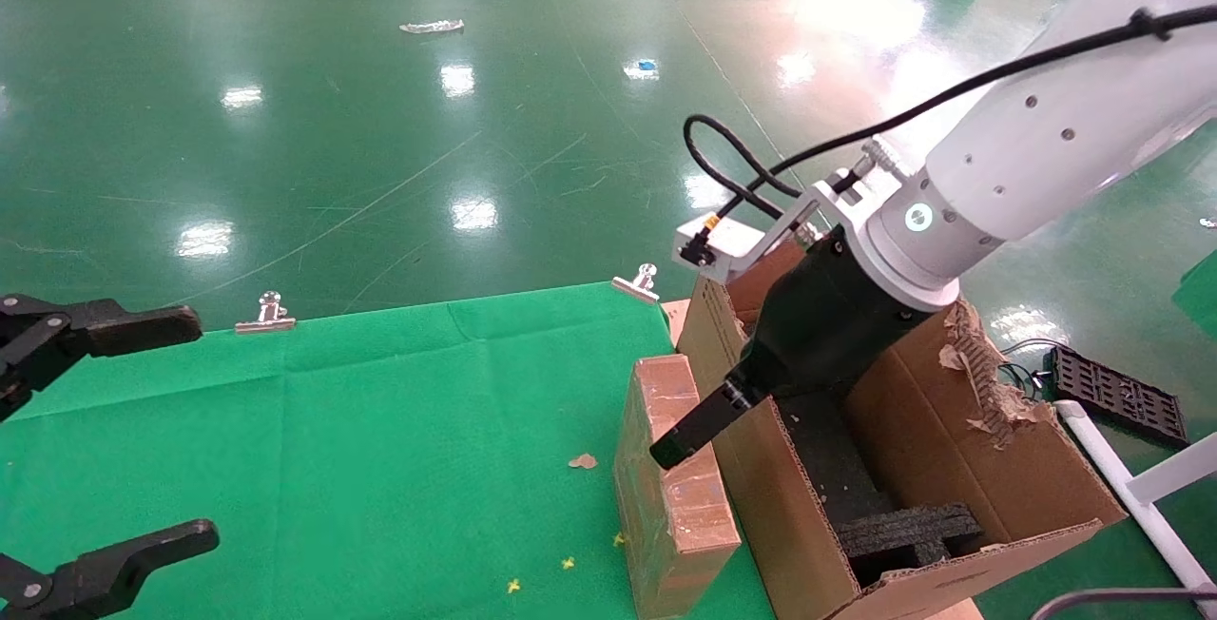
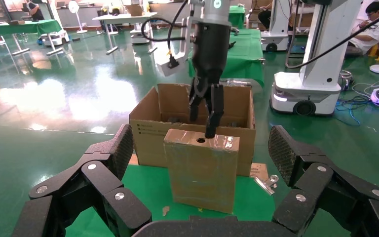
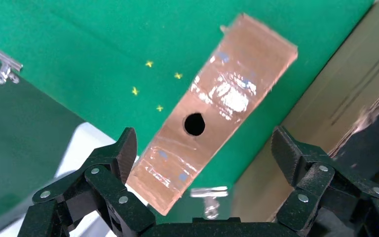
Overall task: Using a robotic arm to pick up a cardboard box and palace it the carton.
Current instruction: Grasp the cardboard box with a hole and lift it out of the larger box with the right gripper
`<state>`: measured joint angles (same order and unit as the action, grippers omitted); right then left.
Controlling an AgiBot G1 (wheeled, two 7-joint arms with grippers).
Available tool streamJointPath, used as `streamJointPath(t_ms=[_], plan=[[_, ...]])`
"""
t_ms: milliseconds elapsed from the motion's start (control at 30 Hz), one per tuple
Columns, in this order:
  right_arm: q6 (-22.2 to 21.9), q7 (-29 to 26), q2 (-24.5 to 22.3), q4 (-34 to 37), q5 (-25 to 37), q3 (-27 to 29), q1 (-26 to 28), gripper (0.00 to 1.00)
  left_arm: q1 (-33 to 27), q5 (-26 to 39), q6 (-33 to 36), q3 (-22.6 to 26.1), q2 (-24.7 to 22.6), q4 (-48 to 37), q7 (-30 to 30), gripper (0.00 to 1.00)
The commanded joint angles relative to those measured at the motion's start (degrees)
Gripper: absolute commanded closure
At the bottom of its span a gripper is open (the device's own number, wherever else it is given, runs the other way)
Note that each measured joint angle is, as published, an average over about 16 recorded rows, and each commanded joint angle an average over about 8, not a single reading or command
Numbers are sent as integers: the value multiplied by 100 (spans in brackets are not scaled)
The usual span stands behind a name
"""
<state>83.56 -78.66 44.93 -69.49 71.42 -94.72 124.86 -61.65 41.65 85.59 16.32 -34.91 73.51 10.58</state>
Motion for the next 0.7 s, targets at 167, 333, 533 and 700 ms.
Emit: streamJointPath(t_ms=[167,333,533,700], plan=[[-75,-293,18,239,-169,-50,-233,0,-1,-2,-1,2,1,0,-1,0],[-171,-338,100,290,-121,-106,-375,7,-1,-3,-2,4,2,0,-2,0],[-244,-358,190,238,16,-171,-450,76,-1,-5,-3,7,3,0,-3,0],[-270,-419,223,169,137,-228,-472,100,-2,-6,-4,9,4,0,-4,18]])
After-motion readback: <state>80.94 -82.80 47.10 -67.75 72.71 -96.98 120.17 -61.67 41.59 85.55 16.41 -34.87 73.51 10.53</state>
